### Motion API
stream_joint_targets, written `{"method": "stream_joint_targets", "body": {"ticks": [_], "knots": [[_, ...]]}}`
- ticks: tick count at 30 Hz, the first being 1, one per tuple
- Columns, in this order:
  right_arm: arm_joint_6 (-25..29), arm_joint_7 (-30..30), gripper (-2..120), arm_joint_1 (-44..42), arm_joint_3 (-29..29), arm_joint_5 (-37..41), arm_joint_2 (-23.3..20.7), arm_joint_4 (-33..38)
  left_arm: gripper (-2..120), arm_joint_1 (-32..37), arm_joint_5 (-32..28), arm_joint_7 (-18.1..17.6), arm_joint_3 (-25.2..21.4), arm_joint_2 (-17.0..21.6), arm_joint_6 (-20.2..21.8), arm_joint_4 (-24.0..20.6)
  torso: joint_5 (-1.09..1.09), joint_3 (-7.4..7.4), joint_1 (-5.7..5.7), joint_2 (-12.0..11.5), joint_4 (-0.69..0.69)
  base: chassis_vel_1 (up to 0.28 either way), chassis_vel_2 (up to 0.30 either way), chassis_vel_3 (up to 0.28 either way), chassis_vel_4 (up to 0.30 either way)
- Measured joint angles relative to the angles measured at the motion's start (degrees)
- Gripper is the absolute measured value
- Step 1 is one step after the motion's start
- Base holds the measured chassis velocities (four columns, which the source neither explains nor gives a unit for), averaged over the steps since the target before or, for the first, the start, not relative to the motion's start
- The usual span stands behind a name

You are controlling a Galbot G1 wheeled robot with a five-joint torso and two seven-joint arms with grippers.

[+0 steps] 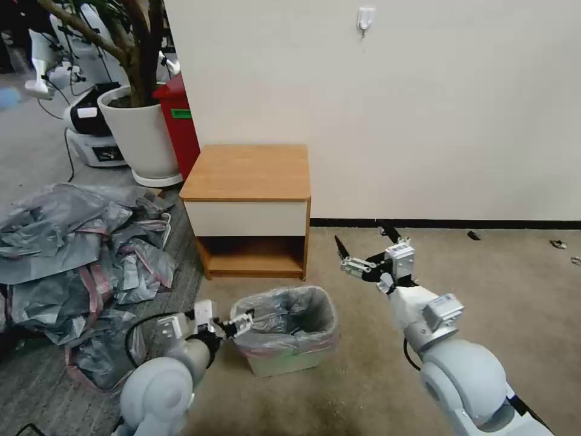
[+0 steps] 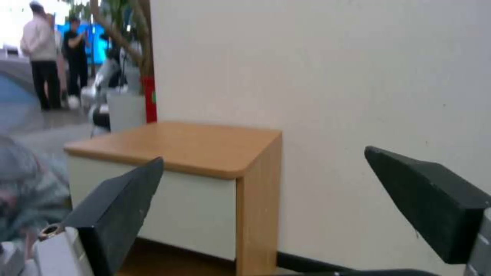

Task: Pick up the garbage bag from the table and place it over the trash can.

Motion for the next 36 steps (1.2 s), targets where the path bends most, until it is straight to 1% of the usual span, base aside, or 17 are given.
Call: {"method": "stream_joint_targets", "body": {"ticks": [2, 3, 5, 6, 7, 8, 10, 11, 13, 14, 15, 21, 26, 36], "knots": [[2.3, 0.4, 100, -1.8, 2.1, 0.5, 1.2, 0.1, 100, 2.4, 9.7, 4.1, -1.9, -2.2, -10.0, -0.2, -0.01, 0.00, 0.00, 0.0, 0.00, 0.000, 0.000, 0.000, 0.000], [2.3, 0.4, 100, -1.8, 2.1, 0.5, 1.2, 0.1, 100, 2.4, 9.7, 4.1, -1.9, -2.2, -10.0, -0.2, -0.01, 0.00, 0.00, 0.0, 0.00, 0.000, 0.000, 0.000, 0.000], [3.8, 0.4, 100, -3.5, 4.1, 0.1, 2.6, -0.4, 100, 4.4, 15.9, 6.8, -3.3, -4.5, -17.6, -0.2, 0.00, 0.00, 0.00, 0.0, 0.00, 0.000, 0.000, 0.000, 0.000], [3.8, 0.4, 100, -3.5, 4.1, 0.1, 2.6, -0.4, 100, 4.4, 15.9, 6.8, -3.3, -4.5, -17.6, -0.2, 0.00, 0.00, 0.00, 0.0, 0.00, 0.000, 0.000, 0.000, 0.000], [4.7, 0.1, 100, -4.9, 5.7, -1.0, 4.3, -1.3, 100, 5.9, 19.7, 8.2, -4.5, -6.7, -23.6, 0.2, 0.01, -0.01, 0.00, 0.0, -0.01, 0.000, 0.000, 0.000, 0.000], [4.7, 0.1, 100, -4.9, 5.7, -1.0, 4.3, -1.3, 100, 5.9, 19.7, 8.2, -4.5, -6.7, -23.6, 0.2, 0.01, -0.01, 0.00, 0.0, -0.01, 0.000, 0.000, 0.000, 0.000], [5.0, -0.5, 100, -6.0, 6.7, -2.7, 6.2, -2.7, 100, 7.7, 23.9, 10.0, -6.0, -9.5, -30.3, 2.2, 0.00, 0.00, 0.00, 0.0, 0.00, 0.000, 0.000, 0.000, 0.000], [5.0, -0.5, 100, -6.0, 6.7, -2.7, 6.2, -2.7, 100, 7.7, 23.9, 10.0, -6.0, -9.5, -30.3, 2.2, 0.00, 0.00, 0.00, 0.0, 0.00, 0.000, 0.000, 0.000, 0.000], [4.8, -0.6, 100, -6.6, 6.7, -4.8, 7.6, -4.3, 100, 8.8, 27.1, 11.5, -7.1, -11.2, -35.0, 4.4, -0.01, 0.00, 0.00, 0.0, 0.00, 0.000, 0.000, 0.000, 0.000], [4.4, -0.6, 100, -6.7, 6.7, -5.8, 8.0, -4.8, 100, 9.2, 28.3, 12.0, -7.5, -11.7, -36.4, 5.0, -0.01, 0.00, 0.00, 0.0, 0.00, 0.000, 0.000, 0.000, 0.000], [4.1, -0.6, 100, -6.9, 6.7, -6.8, 8.4, -5.4, 100, 9.6, 28.9, 12.4, -7.7, -12.1, -37.5, 5.3, -0.01, 0.00, 0.00, 0.0, 0.00, 0.000, 0.000, 0.000, 0.000], [2.4, -0.6, 100, -7.0, 5.8, -9.6, 8.9, -7.9, 100, 10.5, 29.7, 12.5, -8.3, -13.1, -38.9, 6.3, 0.00, 0.00, 0.00, 0.0, 0.00, 0.000, 0.000, 0.000, 0.000], [2.2, -0.6, 100, -6.5, 5.3, -10.2, 9.8, -10.3, 100, 10.7, 30.4, 12.2, -8.1, -13.9, -39.2, 8.0, -0.01, 0.00, 0.00, 0.0, 0.00, 0.000, 0.000, 0.000, 0.000], [2.2, -0.7, 100, -6.4, 5.1, -10.3, 9.9, -10.7, 100, 10.6, 30.4, 11.9, -7.9, -14.0, -39.0, 8.3, -0.01, 0.00, 0.00, 0.0, 0.00, 0.000, 0.000, 0.000, 0.000]]}}
